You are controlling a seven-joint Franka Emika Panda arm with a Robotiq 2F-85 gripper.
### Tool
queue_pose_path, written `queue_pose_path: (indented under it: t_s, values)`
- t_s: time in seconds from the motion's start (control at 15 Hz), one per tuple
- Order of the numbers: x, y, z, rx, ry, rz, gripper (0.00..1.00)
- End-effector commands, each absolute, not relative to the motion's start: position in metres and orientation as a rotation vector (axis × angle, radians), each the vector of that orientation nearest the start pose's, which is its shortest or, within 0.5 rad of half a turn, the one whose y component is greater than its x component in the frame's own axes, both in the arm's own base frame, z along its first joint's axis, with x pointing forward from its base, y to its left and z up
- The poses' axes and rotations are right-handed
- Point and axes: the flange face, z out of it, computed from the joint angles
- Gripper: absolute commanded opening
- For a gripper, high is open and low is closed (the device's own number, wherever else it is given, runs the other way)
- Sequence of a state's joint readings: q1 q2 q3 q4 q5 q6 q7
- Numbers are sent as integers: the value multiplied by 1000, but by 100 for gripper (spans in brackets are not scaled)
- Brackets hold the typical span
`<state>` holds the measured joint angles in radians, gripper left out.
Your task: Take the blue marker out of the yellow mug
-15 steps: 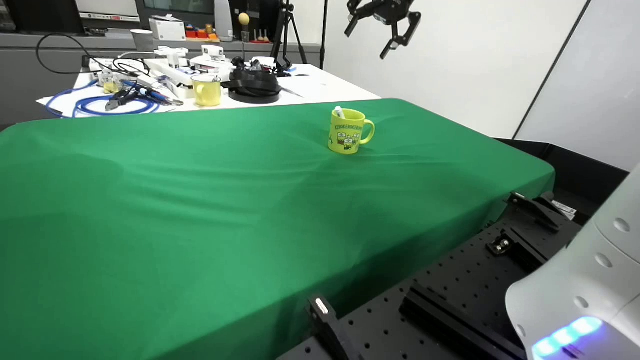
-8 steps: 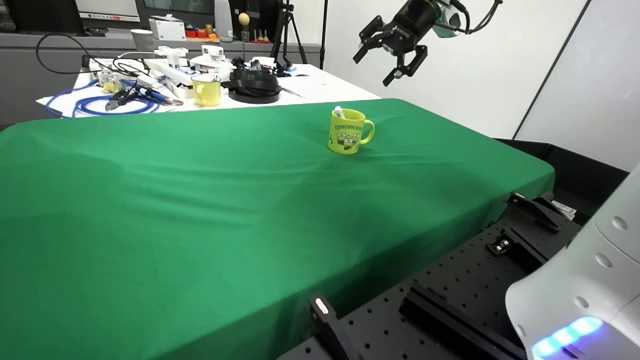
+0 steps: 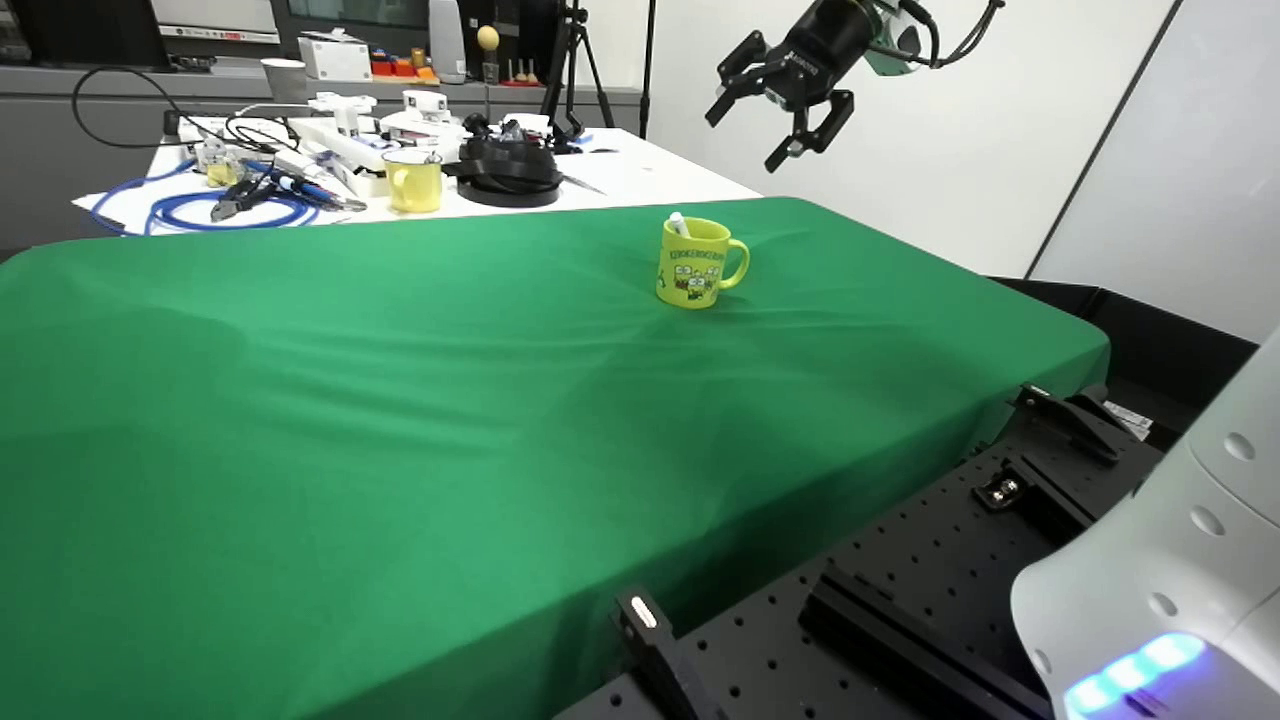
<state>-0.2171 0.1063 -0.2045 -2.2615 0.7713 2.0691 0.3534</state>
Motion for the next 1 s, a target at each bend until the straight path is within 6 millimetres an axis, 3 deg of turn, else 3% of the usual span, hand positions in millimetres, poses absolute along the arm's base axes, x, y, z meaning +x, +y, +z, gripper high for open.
queue_pose_path:
  t_s: [0.0,0.53,0.93]
  values:
    - [484,-179,300,-1993,1493,367,100]
    - [496,-190,253,-1801,1589,405,100]
    - [497,-184,218,-1753,1582,458,100]
